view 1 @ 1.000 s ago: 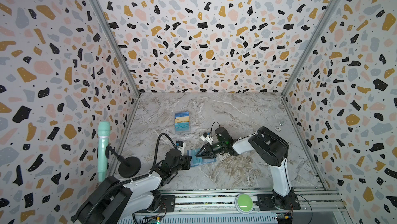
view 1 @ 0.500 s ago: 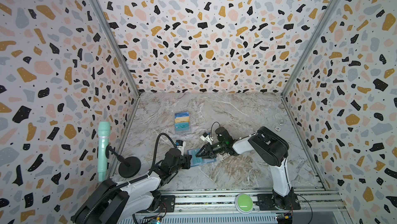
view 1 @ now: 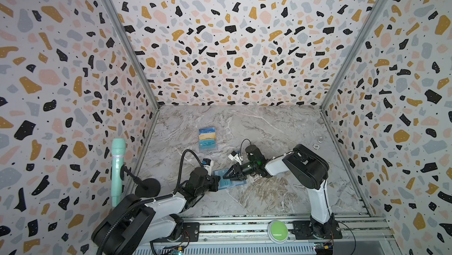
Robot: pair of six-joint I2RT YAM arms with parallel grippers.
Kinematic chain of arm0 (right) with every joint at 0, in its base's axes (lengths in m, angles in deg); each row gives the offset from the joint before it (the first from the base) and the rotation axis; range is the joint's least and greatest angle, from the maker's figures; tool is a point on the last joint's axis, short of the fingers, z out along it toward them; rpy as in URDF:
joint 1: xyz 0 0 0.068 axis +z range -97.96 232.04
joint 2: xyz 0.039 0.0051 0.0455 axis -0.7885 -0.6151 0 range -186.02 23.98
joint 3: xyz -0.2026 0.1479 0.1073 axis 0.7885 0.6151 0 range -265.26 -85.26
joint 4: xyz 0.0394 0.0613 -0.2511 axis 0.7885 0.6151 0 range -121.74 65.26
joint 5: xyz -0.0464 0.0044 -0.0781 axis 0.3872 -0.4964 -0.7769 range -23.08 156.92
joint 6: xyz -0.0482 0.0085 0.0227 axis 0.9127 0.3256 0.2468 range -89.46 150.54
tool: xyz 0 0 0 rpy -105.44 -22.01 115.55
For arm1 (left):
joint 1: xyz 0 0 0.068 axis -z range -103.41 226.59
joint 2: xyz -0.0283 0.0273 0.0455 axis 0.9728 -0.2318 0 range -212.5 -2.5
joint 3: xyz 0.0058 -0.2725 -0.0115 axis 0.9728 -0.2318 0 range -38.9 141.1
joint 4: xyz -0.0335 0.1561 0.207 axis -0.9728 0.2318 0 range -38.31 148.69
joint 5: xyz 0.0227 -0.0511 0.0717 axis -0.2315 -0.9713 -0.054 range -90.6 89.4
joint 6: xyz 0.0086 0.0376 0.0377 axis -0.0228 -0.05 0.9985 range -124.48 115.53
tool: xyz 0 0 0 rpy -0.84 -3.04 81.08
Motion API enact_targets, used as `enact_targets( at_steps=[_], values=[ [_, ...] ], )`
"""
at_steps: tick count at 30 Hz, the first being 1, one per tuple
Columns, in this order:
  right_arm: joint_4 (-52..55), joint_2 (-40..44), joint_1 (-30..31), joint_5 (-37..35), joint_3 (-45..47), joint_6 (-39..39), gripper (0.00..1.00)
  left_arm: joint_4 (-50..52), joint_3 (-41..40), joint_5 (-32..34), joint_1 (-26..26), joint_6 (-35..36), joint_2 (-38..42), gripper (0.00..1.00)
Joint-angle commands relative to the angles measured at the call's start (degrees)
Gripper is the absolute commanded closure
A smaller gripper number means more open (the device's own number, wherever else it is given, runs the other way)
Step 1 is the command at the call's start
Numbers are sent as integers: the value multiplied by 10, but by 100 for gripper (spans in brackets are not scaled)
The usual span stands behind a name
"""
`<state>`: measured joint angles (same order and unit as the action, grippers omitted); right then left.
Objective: Take the credit cards out of the card holder
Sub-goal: Take out the credit card from the card slot.
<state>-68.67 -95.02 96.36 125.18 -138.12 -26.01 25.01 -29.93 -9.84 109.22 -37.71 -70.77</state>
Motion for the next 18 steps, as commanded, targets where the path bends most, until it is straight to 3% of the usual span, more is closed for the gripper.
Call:
enact_targets(
  at_steps=[1,18],
  values=[
    [-10,12,-1,4,4,-2,58,-14,9,-5,-1,10,5,100],
    [-18,12,-1,4,5,-8,58,14,0,21,-1,14,-6,100]
  ],
)
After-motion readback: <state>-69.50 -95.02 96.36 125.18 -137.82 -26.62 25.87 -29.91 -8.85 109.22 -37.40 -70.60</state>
